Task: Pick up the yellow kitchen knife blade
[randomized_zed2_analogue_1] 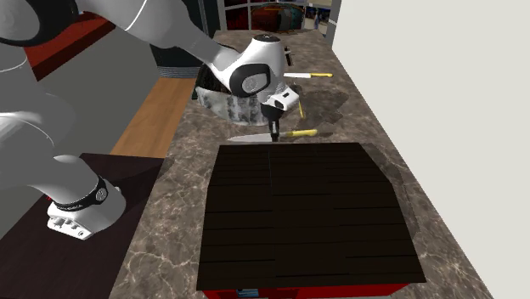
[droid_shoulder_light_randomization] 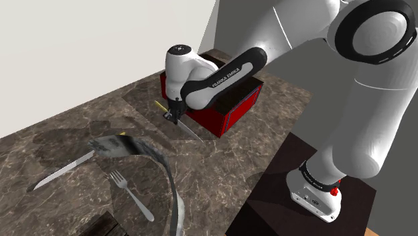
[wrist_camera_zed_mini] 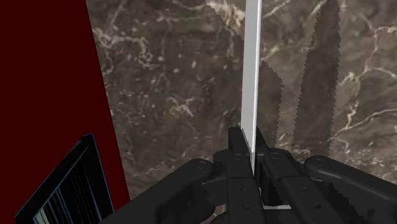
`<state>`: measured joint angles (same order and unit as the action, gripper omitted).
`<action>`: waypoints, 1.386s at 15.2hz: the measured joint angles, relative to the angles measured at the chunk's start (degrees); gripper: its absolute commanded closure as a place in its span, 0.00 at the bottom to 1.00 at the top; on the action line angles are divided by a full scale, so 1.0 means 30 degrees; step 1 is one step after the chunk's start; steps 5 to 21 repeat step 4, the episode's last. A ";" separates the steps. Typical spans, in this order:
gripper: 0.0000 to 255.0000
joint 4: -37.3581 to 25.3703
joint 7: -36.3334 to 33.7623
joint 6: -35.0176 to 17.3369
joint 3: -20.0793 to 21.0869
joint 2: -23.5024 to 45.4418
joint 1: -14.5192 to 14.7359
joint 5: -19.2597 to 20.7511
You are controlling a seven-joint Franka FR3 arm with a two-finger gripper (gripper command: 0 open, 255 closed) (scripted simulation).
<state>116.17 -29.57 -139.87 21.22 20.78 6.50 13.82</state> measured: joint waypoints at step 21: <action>1.00 -0.0106 0.0317 0.0725 0.0219 -0.0678 -0.0174 -0.0433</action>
